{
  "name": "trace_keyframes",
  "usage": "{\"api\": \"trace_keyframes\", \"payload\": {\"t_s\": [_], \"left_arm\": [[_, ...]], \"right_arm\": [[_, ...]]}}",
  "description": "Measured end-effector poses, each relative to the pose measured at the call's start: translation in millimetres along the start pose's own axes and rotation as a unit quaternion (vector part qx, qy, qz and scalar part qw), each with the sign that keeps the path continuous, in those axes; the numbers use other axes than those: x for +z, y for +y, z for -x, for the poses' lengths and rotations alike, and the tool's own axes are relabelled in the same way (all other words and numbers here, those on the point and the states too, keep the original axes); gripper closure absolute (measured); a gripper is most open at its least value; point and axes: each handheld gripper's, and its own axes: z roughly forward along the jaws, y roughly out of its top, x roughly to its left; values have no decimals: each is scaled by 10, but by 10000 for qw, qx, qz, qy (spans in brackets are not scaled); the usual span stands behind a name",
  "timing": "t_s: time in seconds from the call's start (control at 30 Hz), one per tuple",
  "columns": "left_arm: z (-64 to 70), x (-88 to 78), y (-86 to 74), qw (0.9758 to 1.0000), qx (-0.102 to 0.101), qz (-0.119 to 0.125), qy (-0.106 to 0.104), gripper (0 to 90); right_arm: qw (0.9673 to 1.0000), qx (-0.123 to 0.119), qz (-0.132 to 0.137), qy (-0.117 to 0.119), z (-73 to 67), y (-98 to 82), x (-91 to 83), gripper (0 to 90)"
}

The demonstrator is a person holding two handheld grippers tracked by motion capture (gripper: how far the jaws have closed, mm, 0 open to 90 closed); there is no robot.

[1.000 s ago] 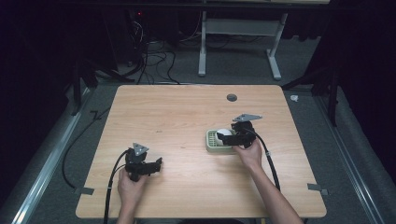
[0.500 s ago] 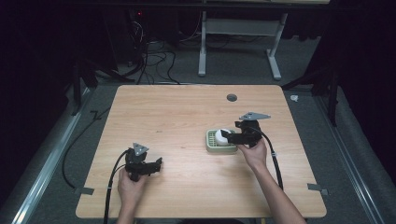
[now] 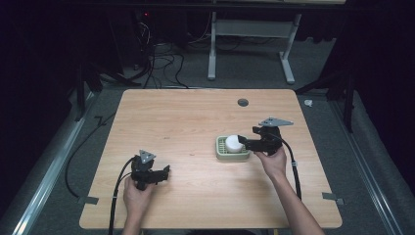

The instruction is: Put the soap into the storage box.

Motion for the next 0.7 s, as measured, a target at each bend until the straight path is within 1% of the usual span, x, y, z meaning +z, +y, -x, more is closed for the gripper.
{"api": "trace_keyframes", "payload": {"t_s": [0.17,0.23,0.27,0.57,0.63,0.7], "left_arm": [[0,-1,0,10000,2,-7,1,146],[0,0,0,10000,-1,0,1,146],[0,0,0,10000,1,-1,0,146],[0,0,0,10000,-1,1,0,146],[0,0,0,10000,0,1,1,146],[0,-1,0,10000,0,-6,1,146]], "right_arm": [[10000,66,45,-29,27,-14,-62,246],[10000,41,63,-29,45,-19,-84,247],[10000,76,50,-39,49,-21,-97,248],[9998,123,109,-81,106,-58,-191,254],[9998,156,108,-95,117,-73,-213,255],[9998,139,81,-96,128,-79,-227,255]]}}
